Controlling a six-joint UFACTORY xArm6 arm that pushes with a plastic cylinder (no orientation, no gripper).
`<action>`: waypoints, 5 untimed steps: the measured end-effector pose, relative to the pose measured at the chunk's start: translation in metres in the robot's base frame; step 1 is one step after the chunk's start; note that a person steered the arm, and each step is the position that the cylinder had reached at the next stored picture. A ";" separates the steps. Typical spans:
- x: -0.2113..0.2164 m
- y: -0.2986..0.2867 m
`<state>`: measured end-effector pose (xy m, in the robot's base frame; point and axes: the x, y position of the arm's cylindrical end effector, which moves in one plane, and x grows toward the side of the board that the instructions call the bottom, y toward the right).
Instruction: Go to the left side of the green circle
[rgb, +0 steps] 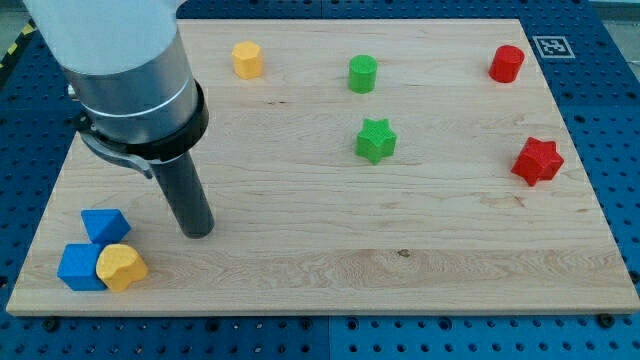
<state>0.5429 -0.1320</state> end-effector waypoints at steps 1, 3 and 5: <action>0.000 0.000; -0.044 0.000; -0.124 0.000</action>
<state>0.4193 -0.1320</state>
